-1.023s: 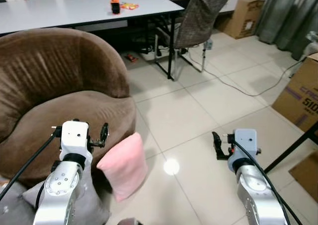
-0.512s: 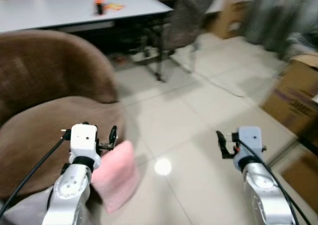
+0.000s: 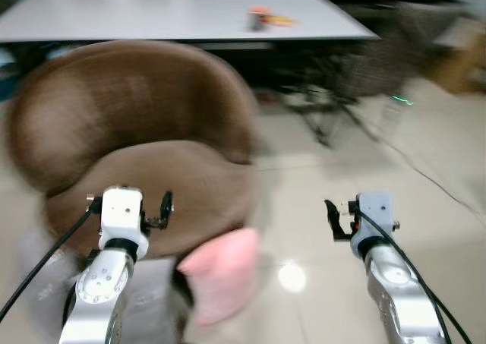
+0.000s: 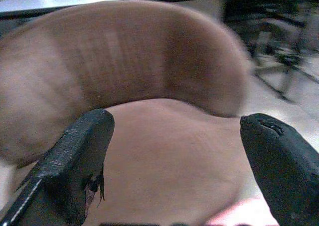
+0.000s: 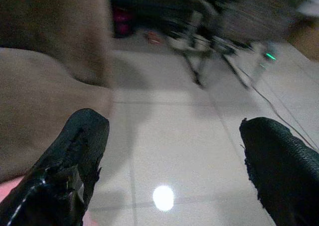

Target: Move the pillow to the sofa from floor

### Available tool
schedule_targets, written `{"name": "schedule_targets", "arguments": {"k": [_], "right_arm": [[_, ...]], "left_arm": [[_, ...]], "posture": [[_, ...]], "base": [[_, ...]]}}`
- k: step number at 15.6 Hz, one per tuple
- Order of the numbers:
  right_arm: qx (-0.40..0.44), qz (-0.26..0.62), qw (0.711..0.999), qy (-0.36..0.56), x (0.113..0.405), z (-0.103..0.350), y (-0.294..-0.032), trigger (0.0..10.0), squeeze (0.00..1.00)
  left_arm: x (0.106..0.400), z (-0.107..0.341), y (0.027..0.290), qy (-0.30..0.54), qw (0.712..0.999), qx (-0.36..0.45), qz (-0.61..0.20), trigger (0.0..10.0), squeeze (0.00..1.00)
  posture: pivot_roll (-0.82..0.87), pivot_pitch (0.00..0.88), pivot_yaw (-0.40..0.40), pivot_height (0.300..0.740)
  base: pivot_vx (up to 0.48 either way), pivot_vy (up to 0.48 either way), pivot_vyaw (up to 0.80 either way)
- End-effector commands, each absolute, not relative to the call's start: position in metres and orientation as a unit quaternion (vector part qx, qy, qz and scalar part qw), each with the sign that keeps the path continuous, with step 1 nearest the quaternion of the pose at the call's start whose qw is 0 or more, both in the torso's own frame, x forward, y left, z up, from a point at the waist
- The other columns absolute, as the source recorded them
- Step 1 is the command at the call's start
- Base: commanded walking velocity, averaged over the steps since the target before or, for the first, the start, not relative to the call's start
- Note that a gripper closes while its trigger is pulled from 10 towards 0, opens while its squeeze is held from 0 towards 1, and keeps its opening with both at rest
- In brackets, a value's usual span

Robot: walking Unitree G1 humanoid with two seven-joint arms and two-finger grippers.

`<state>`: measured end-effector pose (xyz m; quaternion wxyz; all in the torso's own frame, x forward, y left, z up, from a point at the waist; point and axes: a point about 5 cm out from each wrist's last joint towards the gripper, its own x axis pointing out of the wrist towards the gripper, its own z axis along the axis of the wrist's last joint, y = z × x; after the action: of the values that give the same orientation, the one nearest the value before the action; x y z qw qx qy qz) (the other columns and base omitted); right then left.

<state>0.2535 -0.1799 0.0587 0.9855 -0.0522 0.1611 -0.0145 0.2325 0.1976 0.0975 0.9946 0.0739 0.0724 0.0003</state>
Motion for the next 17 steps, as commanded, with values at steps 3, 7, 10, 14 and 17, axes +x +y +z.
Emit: {"name": "schedule_targets", "arguments": {"k": [3,7,10,14,17], "right_arm": [[-0.060,-0.011,0.988,0.145,0.263,0.065,-0.176,10.0,1.00],[-0.057,-0.006,0.989,0.139,0.268,0.066,-0.174,10.0,1.00],[-0.060,0.001,0.989,0.137,0.269,0.066,-0.171,10.0,1.00],[-0.059,0.003,0.989,0.135,0.272,0.065,-0.169,10.0,1.00],[-0.063,-0.002,0.989,0.135,0.274,0.065,-0.170,10.0,1.00]], "left_arm": [[0.233,0.097,0.201,0.074,0.994,0.082,0.011,10.0,0.00],[0.233,0.099,0.199,0.061,0.993,0.100,0.014,10.0,0.00],[0.234,0.099,0.200,0.060,0.993,0.103,0.016,10.0,0.00],[0.235,0.100,0.201,0.058,0.993,0.106,0.018,10.0,0.00],[0.235,0.100,0.202,0.057,0.992,0.108,0.019,10.0,0.00]], "posture": [[0.03,0.005,-0.059,0.740],[0.04,0.000,-0.066,0.740],[0.04,0.000,-0.066,0.740],[0.04,0.000,-0.064,0.740],[0.04,0.000,-0.066,0.740]], "base": [[0.326,0.000,0.70],[0.000,0.000,0.00],[0.000,-0.086,0.15],[0.000,-0.437,0.80],[0.000,-0.442,0.37]]}}
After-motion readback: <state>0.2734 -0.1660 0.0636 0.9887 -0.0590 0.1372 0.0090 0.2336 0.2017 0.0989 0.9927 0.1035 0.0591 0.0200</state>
